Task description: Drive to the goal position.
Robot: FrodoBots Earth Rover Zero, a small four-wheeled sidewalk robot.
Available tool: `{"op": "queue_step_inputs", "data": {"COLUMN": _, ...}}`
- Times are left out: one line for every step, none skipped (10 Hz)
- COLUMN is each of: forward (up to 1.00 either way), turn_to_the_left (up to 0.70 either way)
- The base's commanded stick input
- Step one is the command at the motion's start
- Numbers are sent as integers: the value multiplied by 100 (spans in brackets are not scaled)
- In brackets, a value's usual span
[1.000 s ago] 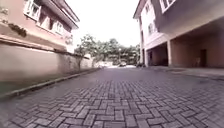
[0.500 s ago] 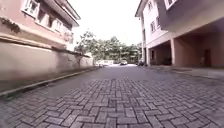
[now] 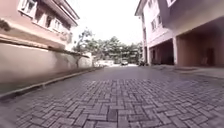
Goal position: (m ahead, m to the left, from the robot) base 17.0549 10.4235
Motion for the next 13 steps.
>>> {"op": "queue_step_inputs", "data": {"forward": 70, "turn_to_the_left": 0}}
{"op": "queue_step_inputs", "data": {"forward": 70, "turn_to_the_left": 0}}
{"op": "queue_step_inputs", "data": {"forward": 70, "turn_to_the_left": 0}}
{"op": "queue_step_inputs", "data": {"forward": 70, "turn_to_the_left": 0}}
{"op": "queue_step_inputs", "data": {"forward": 70, "turn_to_the_left": 0}}
{"op": "queue_step_inputs", "data": {"forward": 70, "turn_to_the_left": 0}}
{"op": "queue_step_inputs", "data": {"forward": 70, "turn_to_the_left": 0}}
{"op": "queue_step_inputs", "data": {"forward": 70, "turn_to_the_left": 0}}
{"op": "queue_step_inputs", "data": {"forward": 70, "turn_to_the_left": 0}}
{"op": "queue_step_inputs", "data": {"forward": 70, "turn_to_the_left": 0}}
{"op": "queue_step_inputs", "data": {"forward": 70, "turn_to_the_left": 0}}
{"op": "queue_step_inputs", "data": {"forward": 70, "turn_to_the_left": 0}}
{"op": "queue_step_inputs", "data": {"forward": 70, "turn_to_the_left": 0}}
